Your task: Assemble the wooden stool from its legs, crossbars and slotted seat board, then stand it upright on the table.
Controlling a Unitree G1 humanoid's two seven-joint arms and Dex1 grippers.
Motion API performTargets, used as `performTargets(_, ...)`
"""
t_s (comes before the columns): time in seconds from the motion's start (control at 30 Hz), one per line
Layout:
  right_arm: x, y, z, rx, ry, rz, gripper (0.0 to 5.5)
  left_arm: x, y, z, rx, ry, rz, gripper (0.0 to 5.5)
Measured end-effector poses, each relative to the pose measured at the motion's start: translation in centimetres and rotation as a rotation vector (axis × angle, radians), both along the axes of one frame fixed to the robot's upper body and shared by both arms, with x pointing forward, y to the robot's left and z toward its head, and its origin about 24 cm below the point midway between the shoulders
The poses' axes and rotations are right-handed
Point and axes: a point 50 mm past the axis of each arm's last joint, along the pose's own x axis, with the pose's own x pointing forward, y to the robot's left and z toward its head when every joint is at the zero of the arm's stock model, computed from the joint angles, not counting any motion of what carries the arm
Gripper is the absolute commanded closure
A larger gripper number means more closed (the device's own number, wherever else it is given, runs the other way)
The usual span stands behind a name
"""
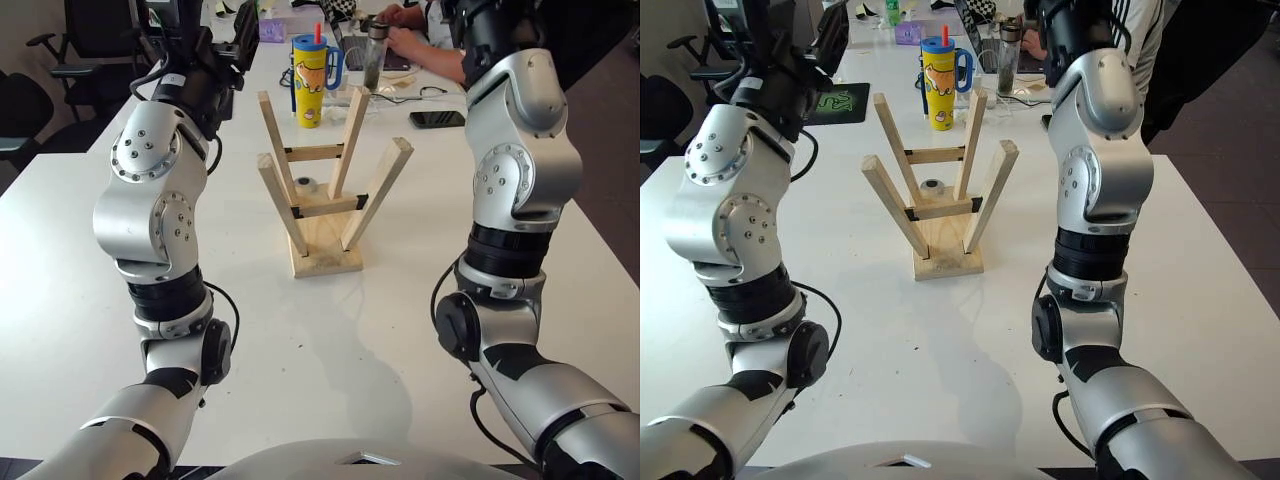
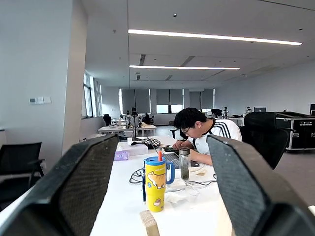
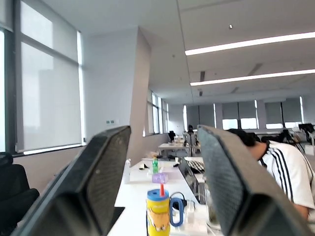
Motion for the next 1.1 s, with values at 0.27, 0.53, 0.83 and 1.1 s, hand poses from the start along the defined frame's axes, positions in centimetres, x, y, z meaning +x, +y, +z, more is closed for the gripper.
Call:
performTargets(0.27, 2.5, 0.7, -11.9, -0.189, 0.462, 0.079, 2.97, 1.0, -1.4, -7.9, 0.097, 0.278, -0.008, 2.17)
performTargets(0.53, 1.0, 0.9, -12.8, -0.204, 0.463, 0.144, 2.97, 0.1, -1.6, -9.3, 0.087, 0.279, 0.012, 2.17)
performTargets(0.83, 1.1, 1.3, -12.8, -0.035, 0.471, 0.162, 2.97, 0.6, -1.5, -9.2, 0.032, 0.295, 0.022, 2.17)
performTargets(1.1, 1.3, 0.6, -10.6, 0.139, 0.380, 0.202, 2.97, 1.1, -0.7, -6.0, -0.055, 0.203, 0.024, 2.17)
